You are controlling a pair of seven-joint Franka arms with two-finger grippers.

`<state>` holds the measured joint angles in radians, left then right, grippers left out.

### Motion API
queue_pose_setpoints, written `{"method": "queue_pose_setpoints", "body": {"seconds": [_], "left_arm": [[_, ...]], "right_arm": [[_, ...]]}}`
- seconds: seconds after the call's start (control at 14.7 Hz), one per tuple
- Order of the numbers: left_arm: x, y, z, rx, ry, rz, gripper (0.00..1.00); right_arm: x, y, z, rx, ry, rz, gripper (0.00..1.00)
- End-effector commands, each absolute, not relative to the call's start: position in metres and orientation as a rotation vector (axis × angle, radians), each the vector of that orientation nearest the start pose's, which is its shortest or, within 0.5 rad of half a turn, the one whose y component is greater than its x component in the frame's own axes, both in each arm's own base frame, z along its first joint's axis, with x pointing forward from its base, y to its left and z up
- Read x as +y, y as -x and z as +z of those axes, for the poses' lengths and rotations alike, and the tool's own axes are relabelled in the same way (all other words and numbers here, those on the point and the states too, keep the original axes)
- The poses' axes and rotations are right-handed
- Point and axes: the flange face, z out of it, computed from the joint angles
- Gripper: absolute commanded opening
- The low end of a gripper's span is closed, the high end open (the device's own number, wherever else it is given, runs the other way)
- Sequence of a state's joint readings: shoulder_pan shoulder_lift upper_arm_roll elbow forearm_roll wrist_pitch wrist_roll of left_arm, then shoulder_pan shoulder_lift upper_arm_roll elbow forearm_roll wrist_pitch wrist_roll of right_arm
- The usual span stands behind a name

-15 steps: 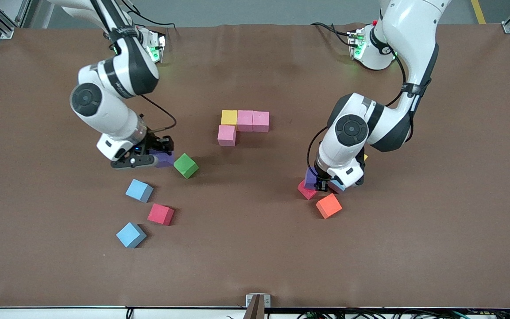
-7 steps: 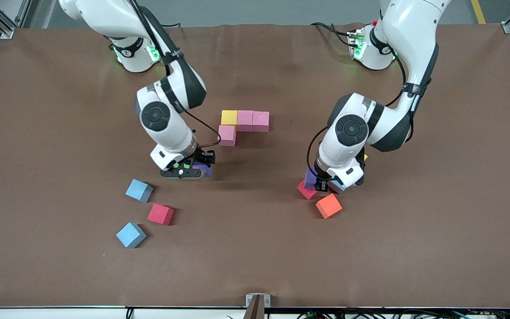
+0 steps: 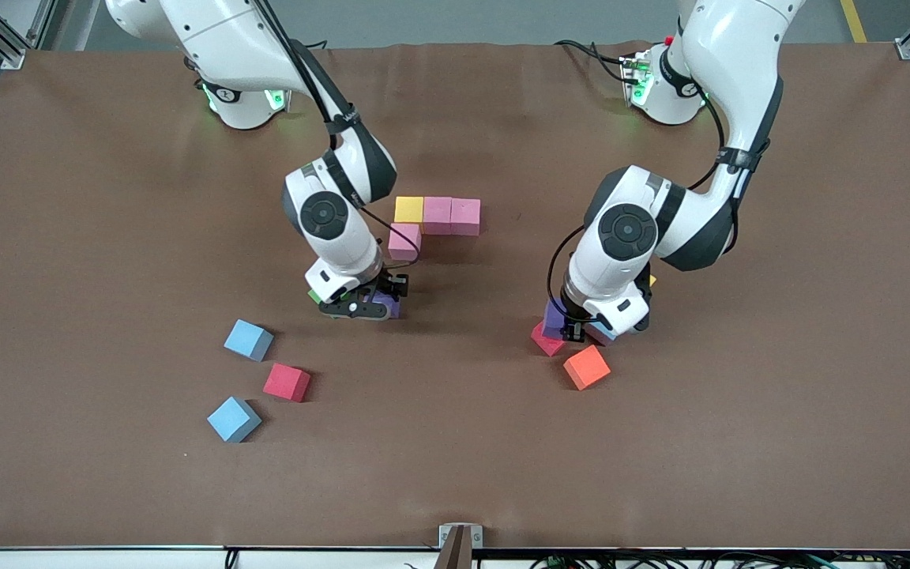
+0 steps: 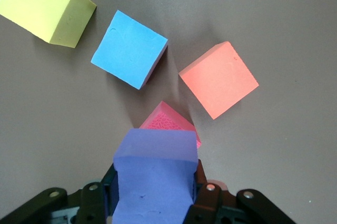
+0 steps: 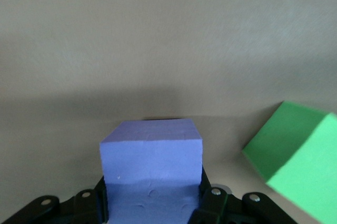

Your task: Arrange 11 blocks into digit 3

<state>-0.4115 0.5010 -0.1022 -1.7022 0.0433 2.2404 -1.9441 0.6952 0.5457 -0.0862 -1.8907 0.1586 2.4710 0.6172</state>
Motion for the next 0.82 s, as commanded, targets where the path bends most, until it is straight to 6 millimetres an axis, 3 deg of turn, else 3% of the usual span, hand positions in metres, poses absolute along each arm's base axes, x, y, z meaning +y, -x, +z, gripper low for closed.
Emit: {"method": "queue_pose_setpoints", "body": {"seconds": [0.0,0.34,0.75], "left_arm": [[-0.324,-0.592,0.314,-2.083,2.405,0.022,0.32],[-0.324,-0.592,0.316,-2.085,2.408,0.023,0.32],[-0.328,-0.594,0.313,-2.077,2.415,0.022,0.32]], "right_arm": [[0.379,-0.513,0.208,0.223,3.069,0.023,0.01],[0.392,-0.492,0.205,0.264,3.087,0.044,0.01],[0.388,-0.485,0.216,0.260,3.112,0.003,0.01]]}}
